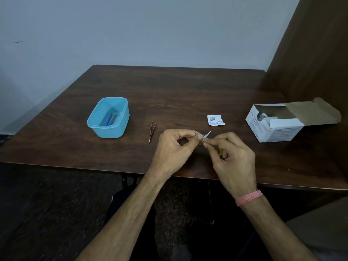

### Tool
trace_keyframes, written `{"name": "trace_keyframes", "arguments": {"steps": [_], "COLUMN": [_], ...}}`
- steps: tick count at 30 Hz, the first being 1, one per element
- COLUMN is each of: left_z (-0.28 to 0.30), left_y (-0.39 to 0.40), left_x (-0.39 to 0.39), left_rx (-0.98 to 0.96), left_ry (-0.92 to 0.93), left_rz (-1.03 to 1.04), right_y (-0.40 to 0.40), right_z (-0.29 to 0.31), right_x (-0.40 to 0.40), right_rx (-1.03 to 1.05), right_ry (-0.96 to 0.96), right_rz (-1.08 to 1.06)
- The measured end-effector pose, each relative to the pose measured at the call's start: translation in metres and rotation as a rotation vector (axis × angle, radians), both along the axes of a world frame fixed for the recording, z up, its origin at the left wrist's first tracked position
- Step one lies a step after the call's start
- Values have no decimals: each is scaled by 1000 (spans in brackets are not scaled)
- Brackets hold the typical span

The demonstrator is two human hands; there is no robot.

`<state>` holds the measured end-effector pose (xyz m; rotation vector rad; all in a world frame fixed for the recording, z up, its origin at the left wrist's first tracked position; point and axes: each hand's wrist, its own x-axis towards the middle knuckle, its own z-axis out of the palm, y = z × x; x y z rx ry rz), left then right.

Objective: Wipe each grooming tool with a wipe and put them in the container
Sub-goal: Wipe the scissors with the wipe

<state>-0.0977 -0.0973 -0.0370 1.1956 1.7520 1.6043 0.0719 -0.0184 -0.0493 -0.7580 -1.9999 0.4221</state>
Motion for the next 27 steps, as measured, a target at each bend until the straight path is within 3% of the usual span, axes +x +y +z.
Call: {"name": "trace_keyframes", "arguments": {"steps": [27], "left_z": [-2], "left_y": [5], "left_x": [-4], "left_rx": [-6], "left_ry": [50], "left_rz": [88], "right_y": [17], "right_z": [9], "right_x": [-10], "right_rx": [-33], "right_ry": [-128], "right_rz": [-11]}}
